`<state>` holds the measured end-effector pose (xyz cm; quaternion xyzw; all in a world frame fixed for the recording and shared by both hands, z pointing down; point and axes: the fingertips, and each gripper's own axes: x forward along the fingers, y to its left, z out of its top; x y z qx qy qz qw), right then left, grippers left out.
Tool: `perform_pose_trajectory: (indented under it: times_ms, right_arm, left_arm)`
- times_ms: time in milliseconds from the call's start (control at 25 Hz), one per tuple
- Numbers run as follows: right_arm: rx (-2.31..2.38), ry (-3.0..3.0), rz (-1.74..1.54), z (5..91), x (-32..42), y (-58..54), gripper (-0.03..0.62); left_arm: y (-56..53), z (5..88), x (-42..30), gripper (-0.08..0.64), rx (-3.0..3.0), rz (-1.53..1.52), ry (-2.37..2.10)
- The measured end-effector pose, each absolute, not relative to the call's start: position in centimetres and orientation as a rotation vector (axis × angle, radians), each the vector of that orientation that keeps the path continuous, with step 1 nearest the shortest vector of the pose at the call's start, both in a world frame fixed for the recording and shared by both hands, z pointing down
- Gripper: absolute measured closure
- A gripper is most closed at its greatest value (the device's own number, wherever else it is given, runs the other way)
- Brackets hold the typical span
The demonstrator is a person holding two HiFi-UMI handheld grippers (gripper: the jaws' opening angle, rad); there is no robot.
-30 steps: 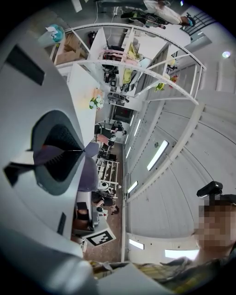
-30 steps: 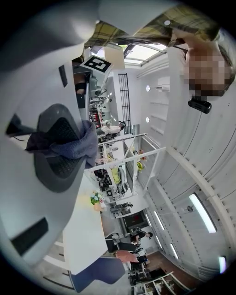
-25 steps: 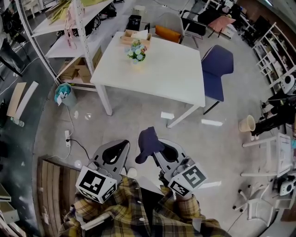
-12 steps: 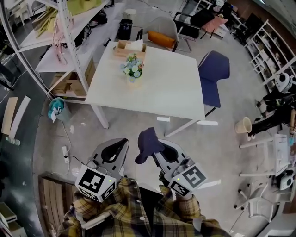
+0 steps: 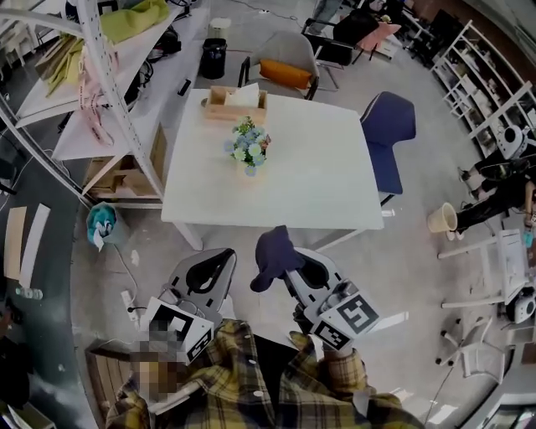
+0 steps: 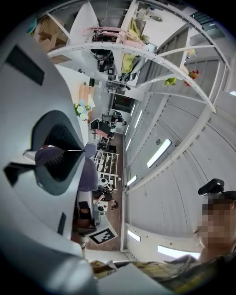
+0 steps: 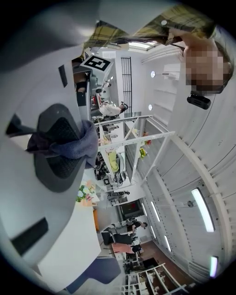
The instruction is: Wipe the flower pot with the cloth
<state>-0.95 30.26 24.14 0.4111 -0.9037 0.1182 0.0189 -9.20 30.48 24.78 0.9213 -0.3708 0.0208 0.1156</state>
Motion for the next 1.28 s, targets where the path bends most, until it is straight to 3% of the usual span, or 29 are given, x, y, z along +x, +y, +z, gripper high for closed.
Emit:
perform_pose_trajectory:
  times_ms: [440,1280]
  right_arm:
    - [1.391,-2.734,0.469,26.8,-1.7,26.2,0.571]
    - [1.239,-2.758,0.468,25.0,7.5,4.6,0.571]
  left_arm:
    - [26.6,27.0,-11.7,0.549,2.674,0.119,-1.047]
    - [6.2,25.1,-4.8,0.549,2.599,0.082,-1.242]
